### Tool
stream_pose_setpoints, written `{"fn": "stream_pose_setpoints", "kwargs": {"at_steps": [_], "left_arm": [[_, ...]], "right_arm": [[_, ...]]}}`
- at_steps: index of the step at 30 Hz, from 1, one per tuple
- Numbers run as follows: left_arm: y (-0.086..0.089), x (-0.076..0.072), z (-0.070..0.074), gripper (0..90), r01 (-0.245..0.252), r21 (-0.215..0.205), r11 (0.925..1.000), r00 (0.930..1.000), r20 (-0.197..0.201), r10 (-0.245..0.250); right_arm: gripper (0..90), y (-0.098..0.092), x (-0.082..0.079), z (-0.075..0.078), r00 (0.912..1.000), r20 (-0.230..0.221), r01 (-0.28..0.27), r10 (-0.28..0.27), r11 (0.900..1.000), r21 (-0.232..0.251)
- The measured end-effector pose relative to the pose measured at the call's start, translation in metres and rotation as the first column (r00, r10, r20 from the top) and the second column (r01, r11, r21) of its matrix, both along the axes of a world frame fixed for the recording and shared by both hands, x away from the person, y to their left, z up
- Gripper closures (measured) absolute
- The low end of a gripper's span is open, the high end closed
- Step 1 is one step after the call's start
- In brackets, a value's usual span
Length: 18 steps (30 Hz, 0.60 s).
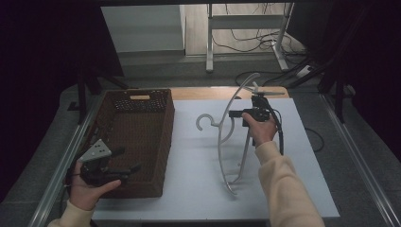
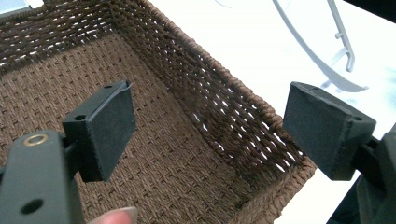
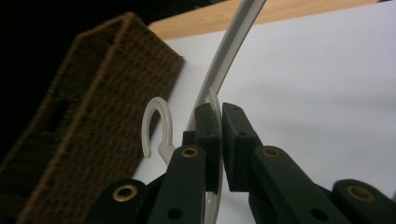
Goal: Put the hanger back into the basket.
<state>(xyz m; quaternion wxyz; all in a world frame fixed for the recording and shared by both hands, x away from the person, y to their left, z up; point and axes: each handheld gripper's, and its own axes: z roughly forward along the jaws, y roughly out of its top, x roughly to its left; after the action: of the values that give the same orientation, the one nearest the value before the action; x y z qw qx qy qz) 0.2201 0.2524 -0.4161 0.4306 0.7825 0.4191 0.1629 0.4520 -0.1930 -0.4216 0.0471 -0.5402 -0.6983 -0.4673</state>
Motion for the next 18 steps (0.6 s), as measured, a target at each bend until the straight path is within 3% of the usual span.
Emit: {"fn": "stream_pose_setpoints", "kwargs": {"at_steps": [3, 10, 18], "left_arm": [[-0.001, 0.000, 0.000, 17.0, 0.001, 0.001, 1.0000, 1.0000, 0.000, -0.001], [-0.008, 0.001, 0.001, 17.0, 0.017, 0.000, 0.9999, 0.9999, -0.001, -0.017], [-0.028, 0.006, 0.006, 17.2, 0.056, -0.038, 0.9977, 0.9984, -0.003, -0.056]], "right_arm": [[85.5, -0.003, -0.004, 0.004, 1.0000, -0.002, -0.009, 0.009, 0.999, 0.038], [85.5, -0.007, -0.015, 0.009, 0.9997, 0.025, -0.010, 0.008, 0.998, 0.057], [85.4, -0.011, -0.034, 0.007, 0.9992, 0.037, -0.021, 0.017, 0.994, 0.103]]}}
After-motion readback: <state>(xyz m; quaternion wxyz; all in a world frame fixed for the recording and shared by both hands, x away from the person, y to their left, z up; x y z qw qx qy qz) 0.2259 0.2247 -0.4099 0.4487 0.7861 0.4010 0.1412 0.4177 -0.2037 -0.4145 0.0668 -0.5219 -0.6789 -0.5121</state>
